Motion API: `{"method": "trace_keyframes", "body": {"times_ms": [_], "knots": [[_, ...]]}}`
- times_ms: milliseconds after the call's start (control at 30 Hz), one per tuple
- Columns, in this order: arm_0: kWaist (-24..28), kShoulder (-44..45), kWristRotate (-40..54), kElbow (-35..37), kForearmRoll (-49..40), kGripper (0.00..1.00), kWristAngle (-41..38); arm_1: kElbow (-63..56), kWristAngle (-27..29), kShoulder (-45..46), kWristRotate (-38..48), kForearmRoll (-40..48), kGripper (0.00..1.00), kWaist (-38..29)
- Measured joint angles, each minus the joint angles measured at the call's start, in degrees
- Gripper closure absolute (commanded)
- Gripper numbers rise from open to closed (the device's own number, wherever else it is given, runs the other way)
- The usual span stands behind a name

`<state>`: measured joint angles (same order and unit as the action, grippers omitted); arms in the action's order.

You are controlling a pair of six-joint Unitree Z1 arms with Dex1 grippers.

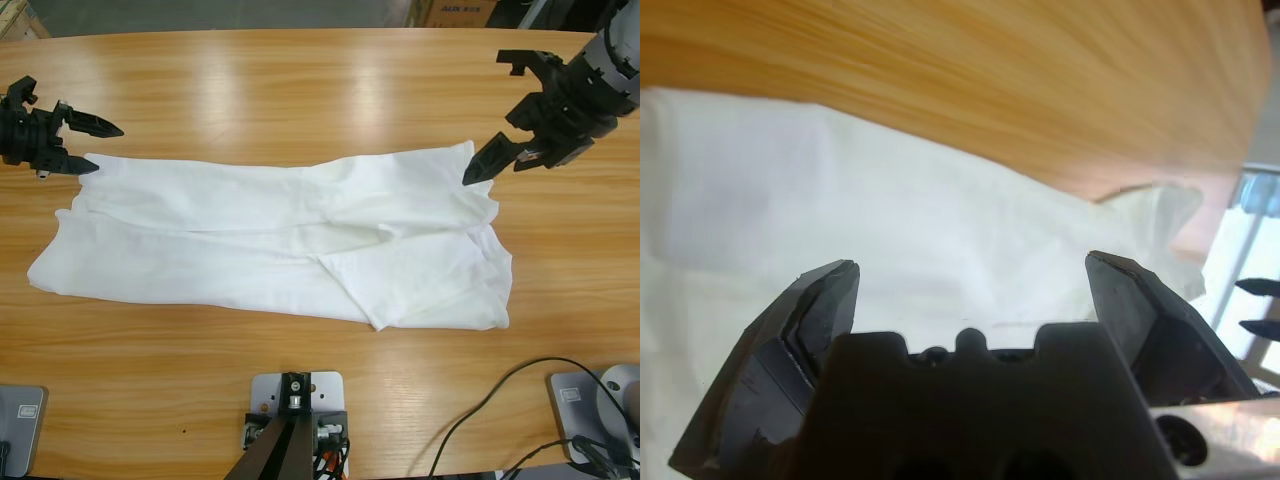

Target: Fold clothes

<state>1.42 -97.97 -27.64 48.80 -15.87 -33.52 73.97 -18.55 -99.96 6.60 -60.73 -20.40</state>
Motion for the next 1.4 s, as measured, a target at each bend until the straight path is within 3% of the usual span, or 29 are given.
{"method": "trace_keyframes", "body": {"times_ms": [333, 567, 700, 767, 867, 933, 967, 1033, 1067, 1233, 1400], "knots": [[-3.8, 4.7, -0.7, 0.0, -3.4, 0.128, 0.0, -8.7, -1.8, 0.3, -0.9, 3.6, 0.024, -0.3], [-5.2, 7.5, -2.1, 0.0, -4.8, 0.128, 0.0, -10.7, 7.4, 4.0, -3.1, 6.1, 0.002, -6.3], [-5.2, 8.9, -2.1, 0.0, -5.7, 0.128, 0.0, -11.0, 1.6, 5.0, -2.0, 6.7, 0.183, -7.6], [-5.2, 9.5, -2.1, 0.0, -6.0, 0.128, 0.1, -13.4, -1.9, 7.7, 3.0, 12.2, 0.179, -7.8], [-5.2, 10.7, -2.1, 0.0, -6.8, 0.128, 0.1, -18.3, -2.8, 13.5, 10.3, 22.0, 0.175, -7.9], [-5.2, 11.5, -2.1, 0.0, -7.7, 0.128, 0.3, -20.5, -1.7, 16.7, 13.5, 27.7, 0.014, -8.0], [-5.2, 11.8, -2.1, 0.0, -8.2, 0.128, 0.4, -21.1, -1.0, 17.6, 14.2, 29.5, 0.009, -8.0], [-5.2, 12.4, -2.1, 0.0, -8.9, 0.128, 0.5, -21.4, 0.2, 18.2, 13.8, 31.1, 0.145, -8.0], [-5.1, 12.7, -2.1, 0.0, -9.1, 0.128, 0.6, -21.6, 0.3, 18.4, 13.8, 31.3, 0.148, -8.0], [-4.9, 13.5, -2.1, 0.0, -9.8, 0.128, 0.7, -22.7, -1.2, 18.4, 14.2, 30.2, 0.092, -7.9], [-4.7, 13.9, -2.1, 0.0, -11.2, 0.128, 0.7, -29.3, 0.2, 17.4, 21.6, 39.6, 0.000, -7.9]]}}
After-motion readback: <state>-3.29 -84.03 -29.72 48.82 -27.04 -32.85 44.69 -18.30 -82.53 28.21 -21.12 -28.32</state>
